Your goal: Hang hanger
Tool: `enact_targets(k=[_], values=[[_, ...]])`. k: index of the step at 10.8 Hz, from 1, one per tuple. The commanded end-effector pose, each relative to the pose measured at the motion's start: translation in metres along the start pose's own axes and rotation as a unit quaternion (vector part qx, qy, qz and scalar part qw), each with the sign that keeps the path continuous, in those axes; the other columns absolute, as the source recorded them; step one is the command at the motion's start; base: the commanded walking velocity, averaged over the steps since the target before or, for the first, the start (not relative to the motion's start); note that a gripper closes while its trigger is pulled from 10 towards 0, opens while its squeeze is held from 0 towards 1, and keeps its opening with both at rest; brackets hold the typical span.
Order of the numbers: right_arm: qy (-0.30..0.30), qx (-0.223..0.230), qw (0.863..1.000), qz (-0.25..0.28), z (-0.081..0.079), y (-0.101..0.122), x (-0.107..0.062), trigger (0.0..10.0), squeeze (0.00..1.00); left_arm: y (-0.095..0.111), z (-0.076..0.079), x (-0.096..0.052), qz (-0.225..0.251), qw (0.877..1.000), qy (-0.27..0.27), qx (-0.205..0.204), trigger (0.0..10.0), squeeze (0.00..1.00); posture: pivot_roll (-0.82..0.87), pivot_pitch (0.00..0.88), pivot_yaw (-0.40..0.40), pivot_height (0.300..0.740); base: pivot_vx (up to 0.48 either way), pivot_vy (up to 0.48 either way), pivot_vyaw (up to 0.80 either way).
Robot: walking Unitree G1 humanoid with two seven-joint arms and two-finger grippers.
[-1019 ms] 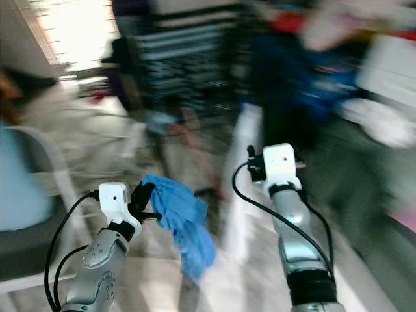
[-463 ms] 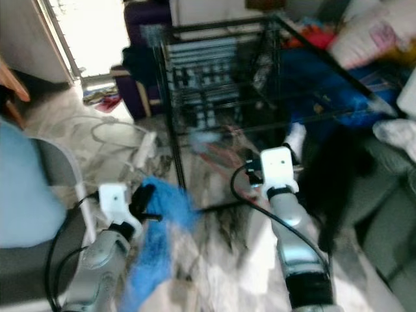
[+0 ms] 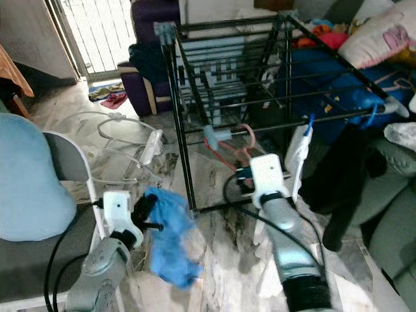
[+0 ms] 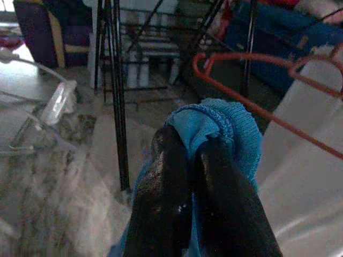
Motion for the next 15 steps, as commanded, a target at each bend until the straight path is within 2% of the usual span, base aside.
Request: enact_targets(k=[1,3,4,6,8,11,13,14,15], values=[[0.001,0.003,1.0,-0.012,0.004,0.0,0.003,10.0,0.0,0.003,0.002,0.0,0.001,1.0,-0.005,0.005,10.0,0.0,-0.09,0.0,0.054,0.74,0.0,0.0,0.0],[0.006,0.01,0.999,-0.038,0.016,-0.009,0.003,10.0,0.0,-0.003,0.004,-0.002,-0.011,1.0,-0.003,0.004,10.0,0.0,-0.09,0.0,0.058,0.74,0.0,0.0,0.0],[0.043,0.018,0.997,-0.059,0.012,-0.014,0.004,10.0,0.0,-0.005,0.003,-0.002,-0.017,1.0,-0.003,0.006,10.0,0.0,-0.09,0.0,0.064,0.74,0.0,0.0,0.0],[0.078,0.024,0.993,-0.084,0.006,-0.019,0.008,10.0,0.0,-0.007,0.002,0.0,-0.024,1.0,0.001,0.012,10.0,0.0,-0.09,0.0,0.066,0.74,0.0,0.0,0.0],[0.093,0.04,0.989,-0.107,0.002,-0.023,0.015,10.0,0.0,-0.011,-0.001,0.001,-0.038,0.999,0.007,0.026,10.0,0.0,-0.09,0.0,0.068,0.74,0.0,0.0,0.0],[0.105,0.06,0.985,-0.125,0.0,-0.028,0.019,10.0,0.0,-0.01,-0.004,0.004,-0.041,0.999,0.013,0.026,10.0,0.0,-0.09,0.0,0.066,0.74,0.0,0.0,0.0],[0.111,0.057,0.981,-0.147,0.0,-0.036,0.022,3.6,0.0,-0.012,-0.004,0.007,-0.046,0.998,0.014,0.027,10.0,0.0,-0.09,0.0,0.064,0.74,0.0,0.0,0.0],[0.114,0.059,0.98,-0.149,-0.002,-0.038,0.023,0.0,0.0,-0.012,-0.003,0.009,-0.046,0.998,0.013,0.028,10.0,0.0,-0.09,0.0,0.064,0.74,0.0,0.0,0.0],[0.115,0.061,0.98,-0.149,-0.004,-0.038,0.024,0.0,0.0,-0.012,-0.004,0.009,-0.046,0.998,0.014,0.026,10.0,0.0,-0.09,0.0,0.063,0.74,0.0,0.0,0.0]])
Point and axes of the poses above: a point about 5 cm out from each wrist's last joint towards the gripper, its own x axis pointing out of the wrist towards the gripper, its own y axis along the axis of the wrist's last joint, z = x × y, the point moved 3 cm from there along x, pointing out of the wrist towards the gripper, and after that the axes turned 4 degrees about x, right-handed, at the moved point
